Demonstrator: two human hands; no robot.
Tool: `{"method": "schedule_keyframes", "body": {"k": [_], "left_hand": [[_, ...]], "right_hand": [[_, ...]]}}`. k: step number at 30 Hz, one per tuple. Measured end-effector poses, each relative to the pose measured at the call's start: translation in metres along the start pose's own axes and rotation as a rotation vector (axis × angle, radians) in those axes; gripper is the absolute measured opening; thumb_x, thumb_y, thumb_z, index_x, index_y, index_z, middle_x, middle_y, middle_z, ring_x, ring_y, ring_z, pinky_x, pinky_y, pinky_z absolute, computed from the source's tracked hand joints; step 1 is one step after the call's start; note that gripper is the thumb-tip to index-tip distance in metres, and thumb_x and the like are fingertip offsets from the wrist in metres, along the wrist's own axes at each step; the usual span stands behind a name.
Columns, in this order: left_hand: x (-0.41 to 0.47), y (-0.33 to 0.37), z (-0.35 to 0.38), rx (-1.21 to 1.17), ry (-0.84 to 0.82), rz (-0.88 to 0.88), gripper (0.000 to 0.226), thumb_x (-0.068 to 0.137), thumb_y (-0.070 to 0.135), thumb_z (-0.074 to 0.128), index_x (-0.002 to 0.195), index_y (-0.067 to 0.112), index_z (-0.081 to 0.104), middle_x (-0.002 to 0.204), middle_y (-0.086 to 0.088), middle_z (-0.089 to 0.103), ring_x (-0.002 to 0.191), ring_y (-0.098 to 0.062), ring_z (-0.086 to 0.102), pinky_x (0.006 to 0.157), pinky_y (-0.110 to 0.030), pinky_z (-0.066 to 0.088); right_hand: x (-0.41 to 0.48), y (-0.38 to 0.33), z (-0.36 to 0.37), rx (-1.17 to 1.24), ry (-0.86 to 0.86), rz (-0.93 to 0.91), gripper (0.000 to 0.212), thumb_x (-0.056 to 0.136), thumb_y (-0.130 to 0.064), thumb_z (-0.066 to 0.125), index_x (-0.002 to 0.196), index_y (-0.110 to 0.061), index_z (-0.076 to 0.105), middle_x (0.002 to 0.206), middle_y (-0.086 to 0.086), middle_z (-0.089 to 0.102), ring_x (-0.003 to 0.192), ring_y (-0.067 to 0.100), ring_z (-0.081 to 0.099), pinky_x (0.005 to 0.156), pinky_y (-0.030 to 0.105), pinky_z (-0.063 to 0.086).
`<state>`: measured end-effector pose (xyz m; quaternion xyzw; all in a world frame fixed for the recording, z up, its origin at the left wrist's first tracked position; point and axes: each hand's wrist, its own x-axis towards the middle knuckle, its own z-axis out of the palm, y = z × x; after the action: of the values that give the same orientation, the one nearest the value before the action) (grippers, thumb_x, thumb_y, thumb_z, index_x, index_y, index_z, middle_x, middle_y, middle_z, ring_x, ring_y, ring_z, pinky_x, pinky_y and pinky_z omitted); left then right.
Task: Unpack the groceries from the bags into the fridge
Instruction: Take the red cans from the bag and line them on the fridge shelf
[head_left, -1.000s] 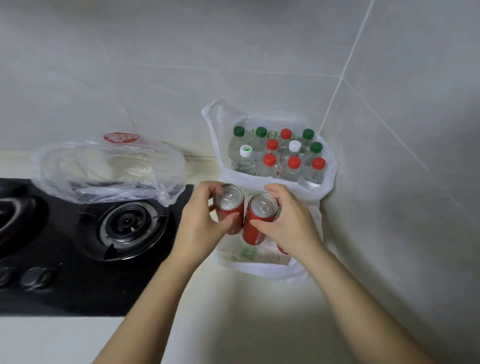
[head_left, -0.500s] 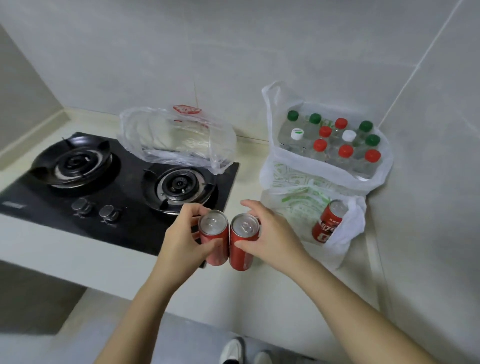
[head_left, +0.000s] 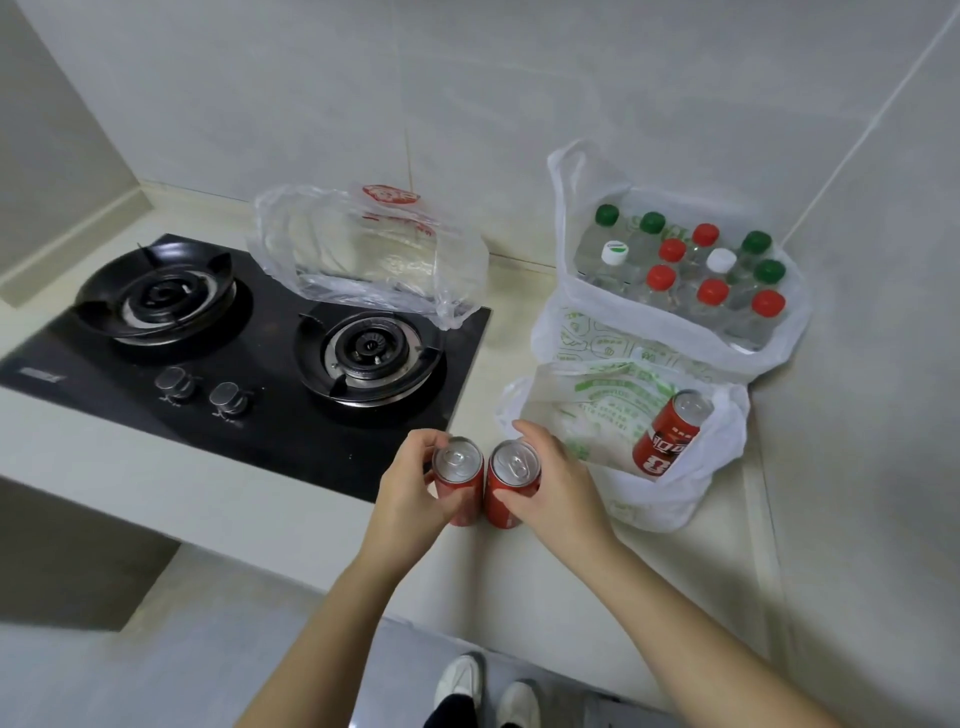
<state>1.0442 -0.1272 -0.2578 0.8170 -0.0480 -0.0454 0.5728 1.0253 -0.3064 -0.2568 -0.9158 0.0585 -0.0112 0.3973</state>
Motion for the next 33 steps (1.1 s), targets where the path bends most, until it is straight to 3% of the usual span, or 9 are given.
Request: {"method": "schedule_keyframes", "body": {"k": [10,15,18,20,24,28,33], "left_hand": [[0.000,-0.008,0.000,0.039,-0.044,0.090,0.053,0.072,0.008,0.079,0.113,0.030,0.053,0.112,0.019,0.061,0.108,-0.004,0.059,0.089,-0.017,0.048],[0.002,-0.027,0.002,0.006,-0.040,0.036,0.085,0.069,0.010,0.085,0.139,0.029,0.040,0.132,0.017,0.051,0.120,0.004,0.050,0.097,-0.013,0.043],[-0.002,-0.043,0.002,-0.010,-0.037,-0.033,0.098,0.067,0.016,0.089,0.146,0.028,0.033,0.141,0.014,0.043,0.124,0.010,0.043,0.096,-0.010,0.040],[-0.003,-0.050,0.003,-0.014,-0.047,-0.059,0.096,0.066,0.017,0.089,0.145,0.028,0.034,0.139,0.011,0.046,0.123,0.012,0.044,0.097,-0.011,0.039],[0.001,-0.053,0.008,0.006,-0.098,-0.048,0.085,0.066,0.015,0.088,0.137,0.033,0.042,0.131,0.021,0.055,0.124,0.002,0.049,0.103,-0.028,0.041],[0.006,-0.049,0.015,0.036,-0.124,-0.056,0.079,0.067,0.009,0.084,0.121,0.051,0.044,0.117,0.033,0.058,0.113,0.007,0.054,0.094,-0.019,0.044],[0.009,-0.056,0.014,0.041,-0.113,-0.093,0.072,0.067,0.008,0.082,0.114,0.051,0.049,0.110,0.024,0.065,0.104,0.001,0.061,0.092,-0.021,0.049]], "right_hand": [[-0.002,0.005,0.004,-0.012,0.037,-0.036,0.075,0.075,-0.026,0.078,0.141,-0.026,0.043,0.133,-0.005,0.055,0.119,0.016,0.054,0.092,0.030,0.045],[-0.006,0.017,0.010,0.082,0.039,-0.006,0.083,0.071,-0.023,0.083,0.142,-0.024,0.041,0.138,-0.007,0.050,0.124,0.010,0.049,0.098,0.021,0.039],[-0.012,0.031,0.020,0.184,0.050,0.039,0.082,0.068,-0.024,0.084,0.139,-0.026,0.043,0.133,-0.012,0.053,0.118,0.004,0.052,0.098,0.033,0.049],[-0.016,0.039,0.027,0.216,0.070,0.080,0.079,0.067,-0.024,0.084,0.135,-0.025,0.045,0.127,-0.013,0.056,0.112,0.001,0.054,0.092,0.039,0.052],[-0.012,0.045,0.037,0.232,0.049,0.142,0.076,0.066,-0.022,0.085,0.132,-0.024,0.047,0.120,-0.015,0.059,0.112,0.005,0.057,0.093,0.033,0.051],[-0.002,0.046,0.046,0.221,-0.030,0.162,0.068,0.067,-0.017,0.083,0.124,-0.029,0.049,0.114,-0.011,0.062,0.110,0.012,0.060,0.094,0.028,0.047],[0.002,0.057,0.050,0.242,-0.027,0.199,0.057,0.058,-0.033,0.079,0.110,-0.034,0.055,0.100,-0.010,0.069,0.095,0.010,0.066,0.086,0.038,0.055]]}}
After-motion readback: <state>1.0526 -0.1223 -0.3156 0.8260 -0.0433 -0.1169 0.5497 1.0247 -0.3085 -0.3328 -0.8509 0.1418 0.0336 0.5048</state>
